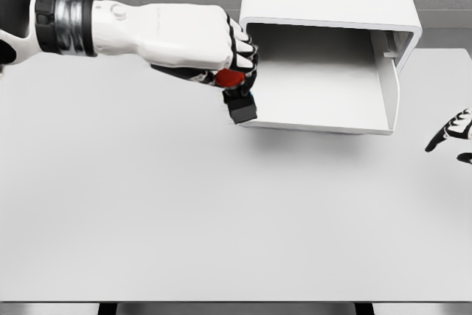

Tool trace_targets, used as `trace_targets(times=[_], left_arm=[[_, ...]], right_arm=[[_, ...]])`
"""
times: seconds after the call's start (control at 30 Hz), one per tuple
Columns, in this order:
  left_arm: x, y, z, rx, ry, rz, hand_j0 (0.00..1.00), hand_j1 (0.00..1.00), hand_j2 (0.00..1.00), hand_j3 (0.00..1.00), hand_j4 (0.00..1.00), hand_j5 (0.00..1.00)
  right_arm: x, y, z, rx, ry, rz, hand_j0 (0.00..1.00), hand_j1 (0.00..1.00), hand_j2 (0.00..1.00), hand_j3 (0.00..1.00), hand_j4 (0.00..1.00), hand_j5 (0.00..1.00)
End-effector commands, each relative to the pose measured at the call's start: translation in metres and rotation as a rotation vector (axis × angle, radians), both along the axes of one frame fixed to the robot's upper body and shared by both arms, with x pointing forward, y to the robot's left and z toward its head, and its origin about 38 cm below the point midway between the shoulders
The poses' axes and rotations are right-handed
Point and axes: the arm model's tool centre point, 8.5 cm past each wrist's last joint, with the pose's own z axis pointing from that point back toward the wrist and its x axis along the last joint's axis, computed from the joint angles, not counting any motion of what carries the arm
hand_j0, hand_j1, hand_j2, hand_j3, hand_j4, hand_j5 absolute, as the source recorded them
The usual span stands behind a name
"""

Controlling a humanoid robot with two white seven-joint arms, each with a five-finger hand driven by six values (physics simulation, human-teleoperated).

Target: Slide open multi-storey tabletop storage cabinets and put open load switch and slide close multi-storey tabletop storage cabinets

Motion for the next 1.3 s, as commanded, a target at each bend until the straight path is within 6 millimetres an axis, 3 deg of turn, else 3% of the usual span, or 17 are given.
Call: trace_targets(times=[0.0,0.07,0.2,0.3,0.4,0.67,0.9,0.97,1.07,1.13,1.27], left_arm=[[-0.003,-0.016,0.001,-0.017,0.004,-0.035,0.32,0.32,0.32,0.32,0.32,0.32],[0.002,-0.028,0.004,-0.014,0.006,-0.048,0.32,0.32,0.32,0.32,0.32,0.32],[0.053,-0.059,-0.015,-0.030,0.097,0.035,0.32,0.32,0.32,0.32,0.32,0.32],[0.069,-0.075,-0.025,-0.019,0.108,0.068,0.32,0.32,0.32,0.32,0.32,0.32],[0.065,-0.094,-0.026,0.011,0.063,0.051,0.32,0.32,0.32,0.32,0.32,0.32],[0.057,-0.131,-0.031,0.046,-0.003,0.014,0.32,0.32,0.32,0.32,0.32,0.32],[0.062,-0.126,-0.029,0.035,0.000,0.035,0.36,0.36,0.36,0.36,0.36,0.36],[0.062,-0.126,-0.030,0.035,0.003,0.036,0.40,0.40,0.40,0.40,0.40,0.40],[0.068,-0.123,-0.037,0.040,0.023,0.056,0.77,0.77,0.77,0.77,0.77,0.77],[0.069,-0.124,-0.038,0.040,0.029,0.057,0.91,0.91,0.91,0.91,0.91,0.91],[0.072,-0.123,-0.039,0.042,0.035,0.066,0.99,0.99,0.99,0.99,0.99,0.99]], right_arm=[[-0.002,0.006,-0.016,-0.025,0.051,0.020,0.48,0.48,0.48,0.48,0.48,0.48],[-0.003,0.010,-0.027,-0.042,0.077,0.034,0.50,0.50,0.50,0.50,0.50,0.50],[-0.002,0.019,-0.041,-0.040,0.088,0.052,0.54,0.54,0.54,0.54,0.54,0.54],[-0.003,0.022,-0.050,-0.038,0.086,0.050,0.56,0.56,0.56,0.56,0.56,0.56],[0.006,0.041,-0.061,-0.054,0.079,0.098,0.57,0.57,0.57,0.57,0.57,0.57],[0.013,0.059,-0.066,-0.056,0.090,0.155,0.58,0.58,0.58,0.58,0.58,0.58],[0.016,0.059,-0.059,-0.057,0.071,0.155,0.60,0.60,0.60,0.60,0.60,0.60],[0.016,0.059,-0.059,-0.059,0.072,0.155,0.60,0.60,0.60,0.60,0.60,0.60],[0.017,0.059,-0.058,-0.058,0.068,0.154,0.61,0.61,0.61,0.61,0.61,0.61],[0.018,0.059,-0.055,-0.058,0.060,0.155,0.61,0.61,0.61,0.61,0.61,0.61],[0.019,0.060,-0.053,-0.057,0.054,0.156,0.62,0.62,0.62,0.62,0.62,0.62]])
